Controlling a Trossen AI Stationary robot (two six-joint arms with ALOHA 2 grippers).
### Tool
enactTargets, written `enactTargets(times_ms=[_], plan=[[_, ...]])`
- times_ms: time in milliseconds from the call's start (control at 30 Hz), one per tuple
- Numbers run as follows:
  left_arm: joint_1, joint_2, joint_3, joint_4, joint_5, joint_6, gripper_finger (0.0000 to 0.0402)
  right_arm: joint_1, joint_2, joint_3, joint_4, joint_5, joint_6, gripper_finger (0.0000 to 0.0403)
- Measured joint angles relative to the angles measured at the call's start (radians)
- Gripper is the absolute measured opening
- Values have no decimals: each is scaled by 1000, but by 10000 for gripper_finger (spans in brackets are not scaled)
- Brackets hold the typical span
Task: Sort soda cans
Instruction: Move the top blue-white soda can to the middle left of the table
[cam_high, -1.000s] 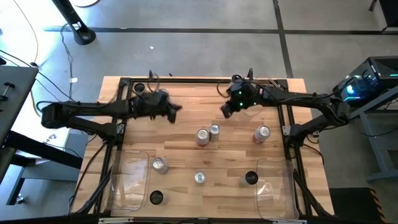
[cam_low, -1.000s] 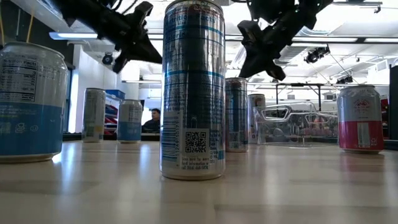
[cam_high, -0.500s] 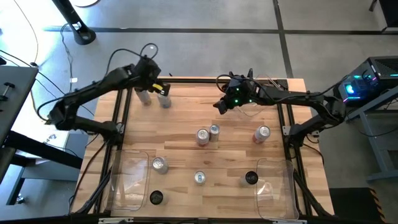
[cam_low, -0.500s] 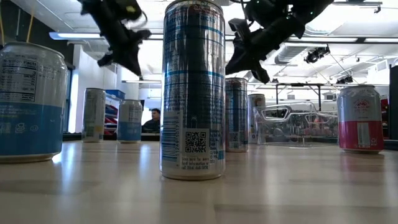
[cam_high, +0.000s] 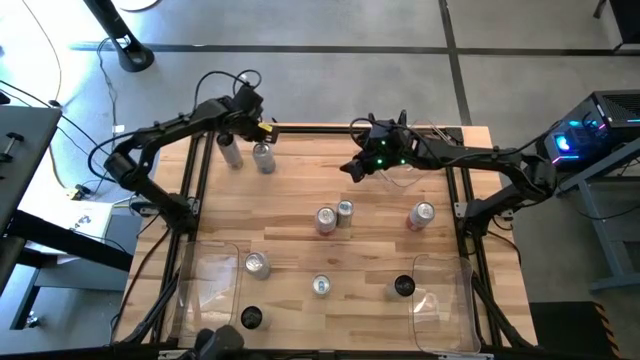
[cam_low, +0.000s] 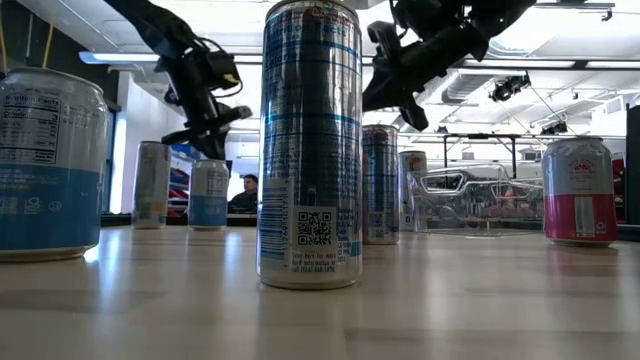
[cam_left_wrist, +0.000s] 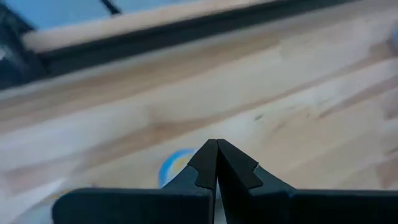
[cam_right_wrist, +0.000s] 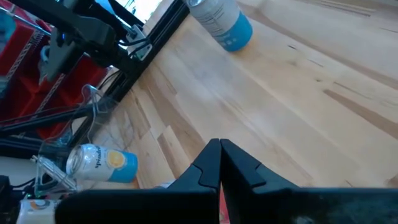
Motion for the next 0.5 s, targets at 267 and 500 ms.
enactTargets(times_ms=[267, 500], plan=[[11, 20, 2, 17, -30, 18, 0, 9, 0, 0, 7, 4, 0, 0], [-6, -28, -2, 3, -7, 8, 0, 9, 0, 0, 8, 5, -9, 0]])
